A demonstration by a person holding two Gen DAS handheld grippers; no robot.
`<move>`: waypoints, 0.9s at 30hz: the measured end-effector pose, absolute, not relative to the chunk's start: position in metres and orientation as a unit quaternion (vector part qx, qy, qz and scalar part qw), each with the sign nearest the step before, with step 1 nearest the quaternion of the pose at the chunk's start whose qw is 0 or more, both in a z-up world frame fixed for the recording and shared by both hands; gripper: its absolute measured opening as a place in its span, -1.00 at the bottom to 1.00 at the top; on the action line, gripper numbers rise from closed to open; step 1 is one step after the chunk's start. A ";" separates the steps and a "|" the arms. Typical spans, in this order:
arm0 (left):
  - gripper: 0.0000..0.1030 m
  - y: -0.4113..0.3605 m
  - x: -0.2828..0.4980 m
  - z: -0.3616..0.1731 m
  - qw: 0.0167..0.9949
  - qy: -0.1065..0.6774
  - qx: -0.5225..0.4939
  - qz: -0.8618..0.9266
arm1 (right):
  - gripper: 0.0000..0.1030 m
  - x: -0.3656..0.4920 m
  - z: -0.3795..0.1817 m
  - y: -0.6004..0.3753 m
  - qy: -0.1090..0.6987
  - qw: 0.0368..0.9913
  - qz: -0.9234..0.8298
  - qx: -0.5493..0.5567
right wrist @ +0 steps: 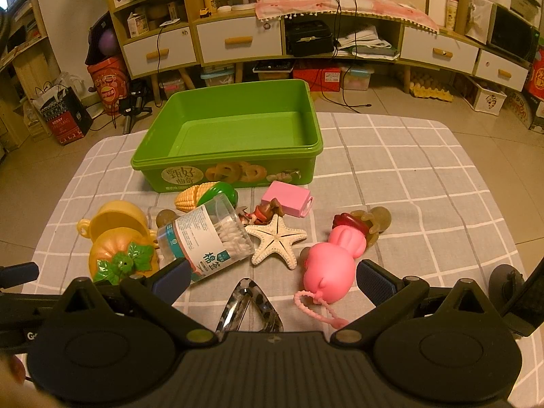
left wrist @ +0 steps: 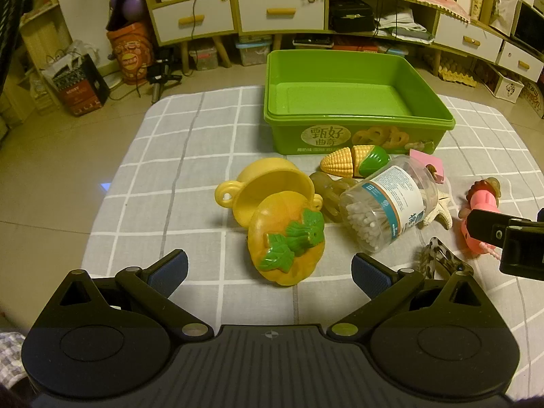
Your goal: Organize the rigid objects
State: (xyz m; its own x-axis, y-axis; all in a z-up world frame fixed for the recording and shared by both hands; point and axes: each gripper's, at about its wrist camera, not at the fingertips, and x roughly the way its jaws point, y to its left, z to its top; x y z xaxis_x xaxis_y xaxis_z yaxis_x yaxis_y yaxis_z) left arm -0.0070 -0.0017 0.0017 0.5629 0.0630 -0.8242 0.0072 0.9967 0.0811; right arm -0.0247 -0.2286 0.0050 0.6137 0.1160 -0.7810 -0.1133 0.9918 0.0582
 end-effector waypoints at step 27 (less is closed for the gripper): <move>0.96 -0.002 -0.007 0.002 0.883 0.467 0.038 0.016 | 0.58 -0.026 0.002 -0.226 0.435 0.898 0.065 -0.003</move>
